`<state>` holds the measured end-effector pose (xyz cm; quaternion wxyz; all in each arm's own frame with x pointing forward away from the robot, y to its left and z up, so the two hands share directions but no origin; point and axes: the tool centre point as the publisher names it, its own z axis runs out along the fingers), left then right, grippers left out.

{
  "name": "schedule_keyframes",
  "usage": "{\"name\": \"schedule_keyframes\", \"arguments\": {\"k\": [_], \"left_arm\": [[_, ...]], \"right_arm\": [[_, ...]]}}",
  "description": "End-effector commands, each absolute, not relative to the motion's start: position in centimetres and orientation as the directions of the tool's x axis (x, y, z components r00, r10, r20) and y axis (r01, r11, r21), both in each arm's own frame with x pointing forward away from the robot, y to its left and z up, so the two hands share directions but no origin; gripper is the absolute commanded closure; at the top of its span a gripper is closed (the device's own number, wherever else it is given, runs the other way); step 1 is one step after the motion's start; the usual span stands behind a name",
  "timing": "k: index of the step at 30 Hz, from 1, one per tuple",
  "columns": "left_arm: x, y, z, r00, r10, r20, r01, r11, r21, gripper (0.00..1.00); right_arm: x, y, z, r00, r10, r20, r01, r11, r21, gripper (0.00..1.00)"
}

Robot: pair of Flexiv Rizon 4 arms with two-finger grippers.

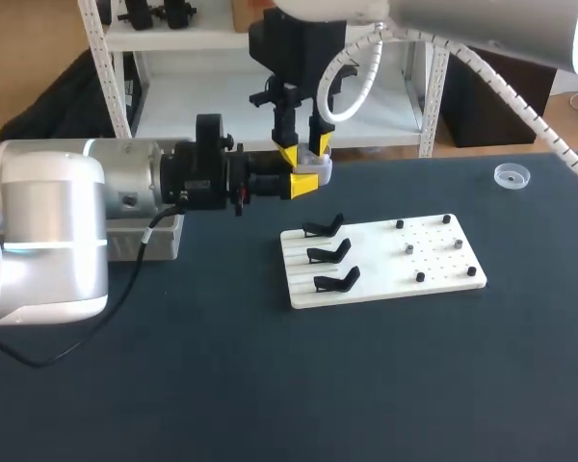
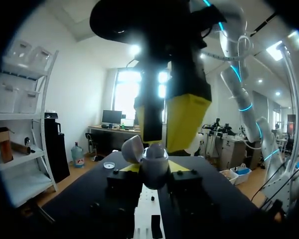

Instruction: Pick up each earbud case from the left stands, insert the matching earbuds, close the lid, and place the case in the box.

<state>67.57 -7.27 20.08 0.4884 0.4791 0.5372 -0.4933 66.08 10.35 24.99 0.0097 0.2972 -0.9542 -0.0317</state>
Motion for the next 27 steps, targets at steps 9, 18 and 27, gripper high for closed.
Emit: {"name": "schedule_keyframes", "arguments": {"k": [9,18,27], "left_arm": [[67.6,-7.3,20.1,-0.064,0.032,-0.997,0.997,0.055,-0.062,1.0],[67.6,-7.3,20.1,-0.064,0.032,-0.997,0.997,0.055,-0.062,1.0],[67.6,-7.3,20.1,-0.064,0.032,-0.997,0.997,0.055,-0.062,1.0]], "right_arm": [[70.3,9.1,29.3,-0.854,-0.511,-0.102,-0.517,0.855,0.046,0.58],[74.4,8.2,26.6,-0.888,-0.455,-0.067,-0.458,0.888,0.039,0.58],[72.6,7.4,23.1,-0.9,-0.435,0.002,-0.434,0.899,0.064,0.59]]}}
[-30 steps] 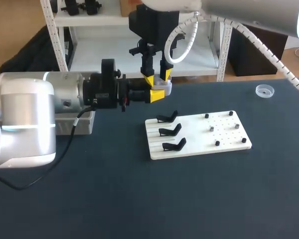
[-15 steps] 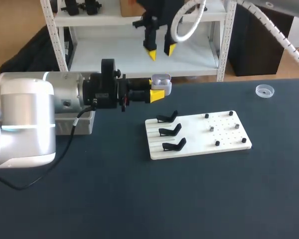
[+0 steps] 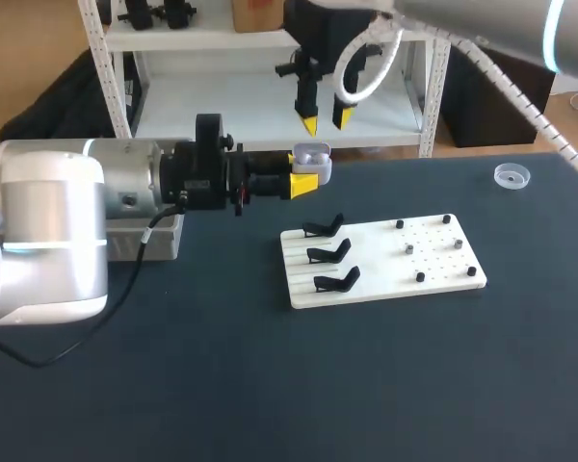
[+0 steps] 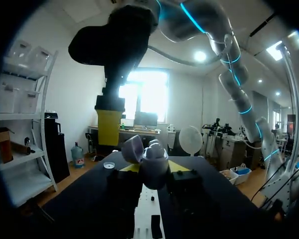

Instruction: Pick up each earbud case from the left stands, insert the matching earbuds, close the lid, and place the case in the box.

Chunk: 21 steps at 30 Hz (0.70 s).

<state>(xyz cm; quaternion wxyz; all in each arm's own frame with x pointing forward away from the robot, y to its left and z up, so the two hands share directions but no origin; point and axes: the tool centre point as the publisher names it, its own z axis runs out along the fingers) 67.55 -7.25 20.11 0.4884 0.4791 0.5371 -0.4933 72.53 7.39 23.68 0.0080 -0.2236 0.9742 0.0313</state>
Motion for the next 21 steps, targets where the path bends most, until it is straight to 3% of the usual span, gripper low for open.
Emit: {"name": "schedule_keyframes", "arguments": {"k": [1,21], "left_arm": [[67.6,-7.3,20.1,-0.064,0.032,-0.997,0.997,0.055,-0.062,1.0],[67.6,-7.3,20.1,-0.064,0.032,-0.997,0.997,0.055,-0.062,1.0]], "right_arm": [[72.4,7.2,23.0,-0.901,-0.435,0.006,-0.433,0.899,0.067,0.59],[68.6,4.8,25.4,-0.921,-0.381,-0.08,-0.389,0.914,0.117,0.54]]}}
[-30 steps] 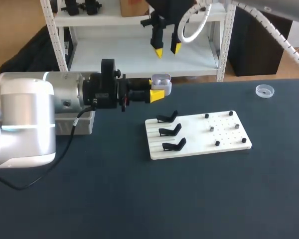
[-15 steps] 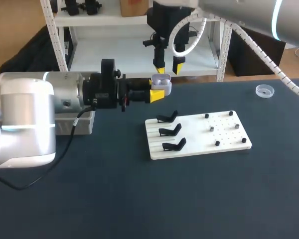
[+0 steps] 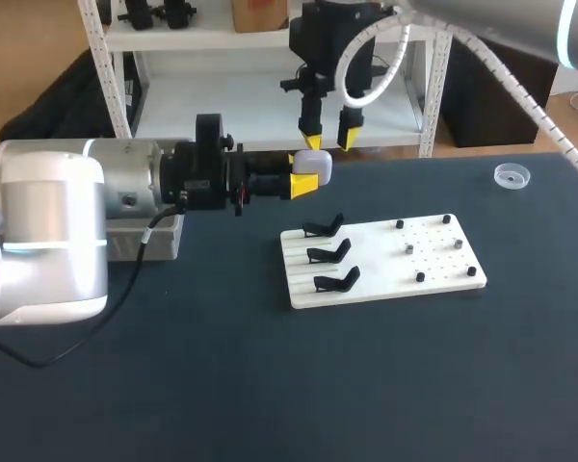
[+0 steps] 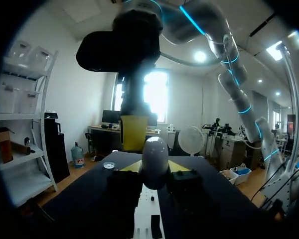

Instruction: Pick up each earbud case from the left stands, insert the matching earbuds, close the lid, and place the case in the box.

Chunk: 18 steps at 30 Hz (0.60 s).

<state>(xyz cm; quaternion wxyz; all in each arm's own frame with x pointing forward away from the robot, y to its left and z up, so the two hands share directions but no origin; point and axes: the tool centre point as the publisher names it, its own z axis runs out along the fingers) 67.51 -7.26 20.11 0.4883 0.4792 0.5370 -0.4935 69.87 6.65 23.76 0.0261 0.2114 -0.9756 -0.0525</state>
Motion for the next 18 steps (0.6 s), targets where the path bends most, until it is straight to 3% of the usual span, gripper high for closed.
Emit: {"name": "schedule_keyframes", "arguments": {"k": [1,4,8,11,18], "left_arm": [[67.6,-7.3,20.1,-0.064,0.032,-0.997,0.997,0.055,-0.062,1.0],[67.9,-5.3,22.0,-0.016,0.04,-0.999,0.996,0.085,-0.012,1.0],[68.7,-1.1,24.4,0.05,0.045,-0.998,0.989,0.14,0.056,1.0],[69.8,3.8,25.8,0.089,0.106,-0.99,0.971,0.214,0.11,1.0],[73.4,14.9,26.6,0.068,0.239,-0.969,0.921,0.359,0.154,1.0]], "right_arm": [[68.6,4.4,25.7,-0.924,-0.371,-0.089,-0.38,0.917,0.121,0.54],[68.0,2.5,26.5,-0.935,-0.33,-0.129,-0.346,0.928,0.139,0.51],[67.0,0.4,26.1,-0.944,-0.298,-0.143,-0.317,0.938,0.141,0.2],[66.3,-1.1,25.1,-0.952,-0.28,-0.121,-0.296,0.943,0.15,0.09],[64.5,-2.2,24.4,-0.96,-0.268,-0.079,-0.276,0.951,0.137,0.04]]}}
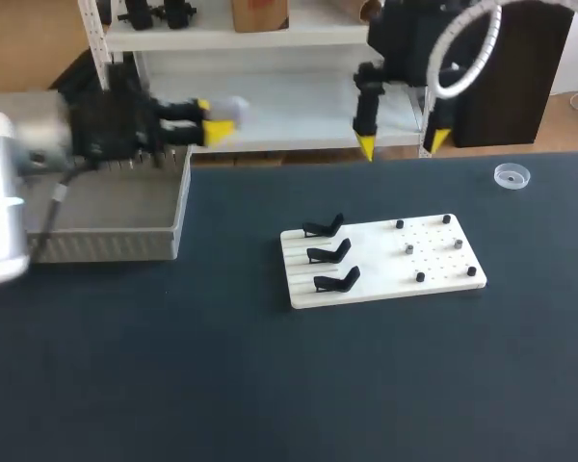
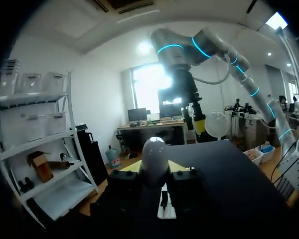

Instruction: Pick up each earbud case from the left stands, insert the matching earbuds, close the lid, and place the case in the box.

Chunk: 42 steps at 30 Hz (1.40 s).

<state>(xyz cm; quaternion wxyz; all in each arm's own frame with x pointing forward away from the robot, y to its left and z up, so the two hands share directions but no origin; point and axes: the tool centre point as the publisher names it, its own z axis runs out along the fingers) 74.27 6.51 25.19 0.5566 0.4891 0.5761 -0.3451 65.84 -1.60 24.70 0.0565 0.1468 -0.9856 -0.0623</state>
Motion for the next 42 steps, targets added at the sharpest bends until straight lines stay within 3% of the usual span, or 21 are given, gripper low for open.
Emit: {"name": "schedule_keyframes", "arguments": {"k": [1,6,13,26,34,36,42], "left_arm": [[73.8,15.6,26.4,0.067,0.255,-0.965,0.919,0.36,0.159,1.0],[77.2,20.9,24.7,0.038,0.29,-0.956,0.897,0.412,0.161,1.0],[80.6,24.4,19.6,-0.071,0.369,-0.927,0.881,0.458,0.115,1.0],[82.8,23.9,7.8,-0.339,0.434,-0.835,0.86,0.502,-0.089,1.0],[82.7,23.5,5.4,-0.417,0.413,-0.81,0.836,0.524,-0.163,1.0],[82.6,23.5,6.1,-0.413,0.405,-0.816,0.83,0.537,-0.153,0.0],[81.6,23.9,9.4,-0.355,0.392,-0.849,0.828,0.553,-0.091,0.0]], "right_arm": [[64.4,-2.3,24.3,-0.961,-0.266,-0.078,-0.275,0.952,0.137,0.04],[63.5,-2.2,23.9,-0.968,-0.248,-0.047,-0.252,0.958,0.134,0.02],[62.1,-1.9,23.5,-0.976,-0.217,-0.009,-0.217,0.968,0.129,0.0],[60.5,-2.2,22.7,-0.985,-0.169,0.038,-0.164,0.979,0.119,0.02],[60.6,-2.3,22.6,-0.98,-0.201,0.01,-0.196,0.966,0.168,0.0],[60.8,-2.2,23.1,-0.972,-0.232,-0.027,-0.233,0.95,0.206,0.0],[61.3,-2.1,23.6,-0.919,-0.384,-0.092,-0.391,0.852,0.347,0.0]]}}
